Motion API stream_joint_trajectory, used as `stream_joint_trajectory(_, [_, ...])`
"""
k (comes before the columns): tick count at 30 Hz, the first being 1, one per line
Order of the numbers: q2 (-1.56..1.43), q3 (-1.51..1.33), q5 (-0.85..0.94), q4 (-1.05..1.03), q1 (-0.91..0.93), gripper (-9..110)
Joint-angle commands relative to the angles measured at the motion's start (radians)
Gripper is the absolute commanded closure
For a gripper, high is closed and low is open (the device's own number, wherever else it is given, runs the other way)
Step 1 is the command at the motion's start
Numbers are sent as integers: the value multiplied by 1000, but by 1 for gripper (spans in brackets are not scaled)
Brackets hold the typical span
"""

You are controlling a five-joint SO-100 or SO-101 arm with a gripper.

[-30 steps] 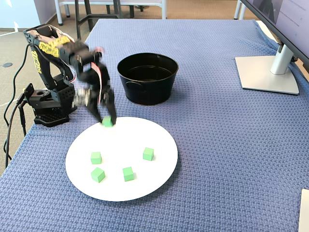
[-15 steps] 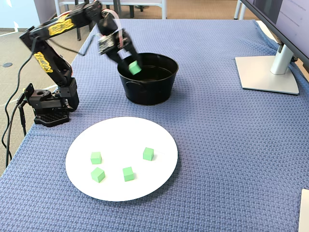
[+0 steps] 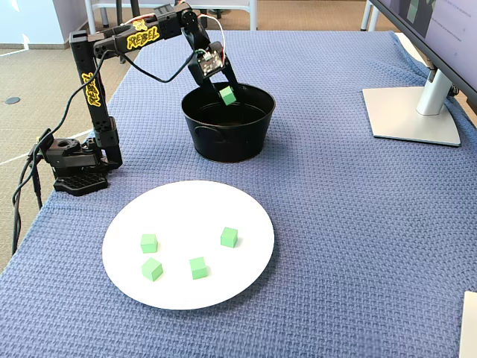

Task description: Pick up the green cubes from the white plate and place them in the black recipient

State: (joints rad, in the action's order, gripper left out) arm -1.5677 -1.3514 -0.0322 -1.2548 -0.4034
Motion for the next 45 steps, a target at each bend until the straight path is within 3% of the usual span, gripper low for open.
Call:
stream_joint_trajectory(1, [-48,-8,20,21,-23,89])
stream_joint_trajectory(3, [-58,-8,29,3,-26,71])
stream_joint_trajectory(6, [-84,-8,49,-6,-11,66])
stream_joint_trajectory(10, [-150,52,118,-64,41,67])
stream_joint_trajectory(13, [-184,163,187,-195,110,74])
stream_joint_trajectory(19, [-282,149,396,-328,451,80])
stream_joint_trajectory(27, [-356,-339,552,14,910,79])
stream_joint_trajectory(33, [-333,-614,834,261,1068,80])
stream_joint_trajectory(37, [-318,-661,1092,314,1147,78])
stream_joint_trajectory(45, [-244,-770,1431,561,1296,77])
